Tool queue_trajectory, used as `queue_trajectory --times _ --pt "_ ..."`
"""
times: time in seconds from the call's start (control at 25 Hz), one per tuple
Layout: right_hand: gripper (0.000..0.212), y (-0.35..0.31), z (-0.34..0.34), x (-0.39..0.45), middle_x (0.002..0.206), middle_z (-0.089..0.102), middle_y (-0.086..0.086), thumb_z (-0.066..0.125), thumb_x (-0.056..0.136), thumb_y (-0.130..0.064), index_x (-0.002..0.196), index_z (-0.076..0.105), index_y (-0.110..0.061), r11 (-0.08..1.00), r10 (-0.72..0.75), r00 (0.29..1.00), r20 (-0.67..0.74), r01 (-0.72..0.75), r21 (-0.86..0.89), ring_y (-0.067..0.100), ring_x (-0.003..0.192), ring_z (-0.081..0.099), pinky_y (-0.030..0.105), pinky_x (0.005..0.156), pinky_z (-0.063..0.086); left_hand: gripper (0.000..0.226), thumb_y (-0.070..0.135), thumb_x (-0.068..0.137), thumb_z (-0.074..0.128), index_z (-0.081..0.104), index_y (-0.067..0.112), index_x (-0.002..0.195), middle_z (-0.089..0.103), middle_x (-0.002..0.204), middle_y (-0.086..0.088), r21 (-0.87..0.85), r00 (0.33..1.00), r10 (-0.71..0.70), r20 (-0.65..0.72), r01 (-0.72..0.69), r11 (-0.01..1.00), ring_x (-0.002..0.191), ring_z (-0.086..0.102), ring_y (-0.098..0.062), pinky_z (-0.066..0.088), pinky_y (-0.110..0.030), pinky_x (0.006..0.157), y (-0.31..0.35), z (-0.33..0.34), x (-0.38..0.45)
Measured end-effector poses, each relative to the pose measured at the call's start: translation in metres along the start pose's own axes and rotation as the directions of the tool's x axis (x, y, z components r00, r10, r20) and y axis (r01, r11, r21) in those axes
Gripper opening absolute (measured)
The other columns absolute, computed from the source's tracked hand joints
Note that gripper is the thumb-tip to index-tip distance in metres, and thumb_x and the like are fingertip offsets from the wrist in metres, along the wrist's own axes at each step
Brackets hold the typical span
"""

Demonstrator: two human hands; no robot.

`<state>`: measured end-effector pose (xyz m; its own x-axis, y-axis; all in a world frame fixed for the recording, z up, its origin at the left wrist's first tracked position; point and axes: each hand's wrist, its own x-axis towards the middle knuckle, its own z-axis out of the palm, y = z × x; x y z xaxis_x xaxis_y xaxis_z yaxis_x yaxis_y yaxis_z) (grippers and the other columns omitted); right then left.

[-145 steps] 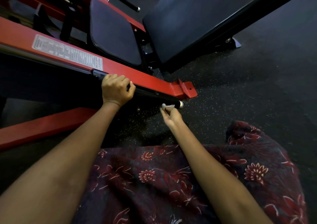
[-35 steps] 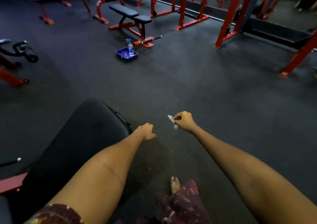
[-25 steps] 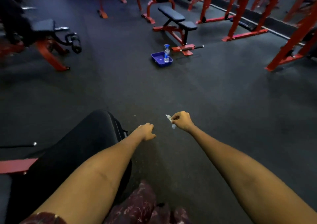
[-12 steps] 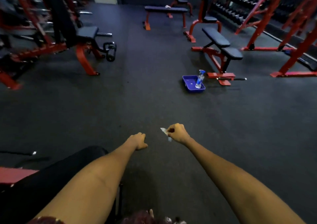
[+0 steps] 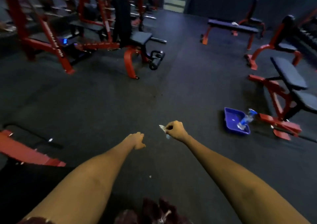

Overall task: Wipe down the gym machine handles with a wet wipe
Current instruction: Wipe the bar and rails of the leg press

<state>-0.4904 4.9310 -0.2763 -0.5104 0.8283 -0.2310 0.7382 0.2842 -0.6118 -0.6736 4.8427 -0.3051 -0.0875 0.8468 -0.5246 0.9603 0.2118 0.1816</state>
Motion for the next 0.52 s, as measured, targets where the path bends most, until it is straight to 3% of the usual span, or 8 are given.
queue_trajectory --times 0.12,0.24,0.36,0.52 --pt "0.018 -0.019 -0.009 0.075 0.074 0.069 0.016 0.058 0.085 -0.004 0.072 0.07 0.002 0.99 -0.127 0.985 0.117 0.133 -0.049 0.009 0.059 0.054 0.018 0.058 0.044 0.055 0.036 0.094 0.051 0.038 0.006 0.138 0.041 0.138 -0.012 -0.166 0.987 -0.146 -0.067 0.133 0.977 0.123 0.047 -0.029 0.039 -0.036 0.101 -0.02 -0.03 0.023" --pt "0.022 -0.044 0.007 0.138 0.069 0.069 0.019 0.056 0.083 0.001 0.065 0.069 0.003 0.961 -0.265 0.936 0.23 0.275 -0.011 0.009 0.053 0.051 0.027 0.058 0.051 0.055 0.036 0.094 0.052 0.038 0.004 0.137 0.041 0.138 -0.013 -0.233 0.956 -0.292 -0.04 0.275 0.933 0.125 0.045 -0.029 0.038 -0.035 0.101 -0.053 -0.038 0.037" --pt "0.019 -0.083 0.032 0.198 0.073 0.07 0.02 0.055 0.081 0.003 0.068 0.069 0.004 0.917 -0.354 0.859 0.369 0.396 -0.044 0.003 0.052 0.05 0.012 0.052 0.044 0.054 0.037 0.092 0.055 0.041 0.004 0.132 0.044 0.136 -0.014 -0.287 0.879 -0.478 -0.007 0.456 0.843 0.124 0.045 -0.029 0.036 -0.035 0.101 -0.101 -0.04 0.055" --pt "0.017 -0.138 0.058 0.279 0.079 0.071 0.016 0.054 0.081 0.001 0.079 0.072 0.002 0.873 -0.403 0.802 0.442 0.481 -0.076 0.0 0.054 0.05 0.003 0.048 0.037 0.058 0.039 0.091 0.053 0.039 0.003 0.135 0.042 0.14 -0.015 -0.36 0.808 -0.588 -0.037 0.538 0.762 0.129 0.04 -0.028 0.03 -0.034 0.106 -0.162 -0.063 0.091"
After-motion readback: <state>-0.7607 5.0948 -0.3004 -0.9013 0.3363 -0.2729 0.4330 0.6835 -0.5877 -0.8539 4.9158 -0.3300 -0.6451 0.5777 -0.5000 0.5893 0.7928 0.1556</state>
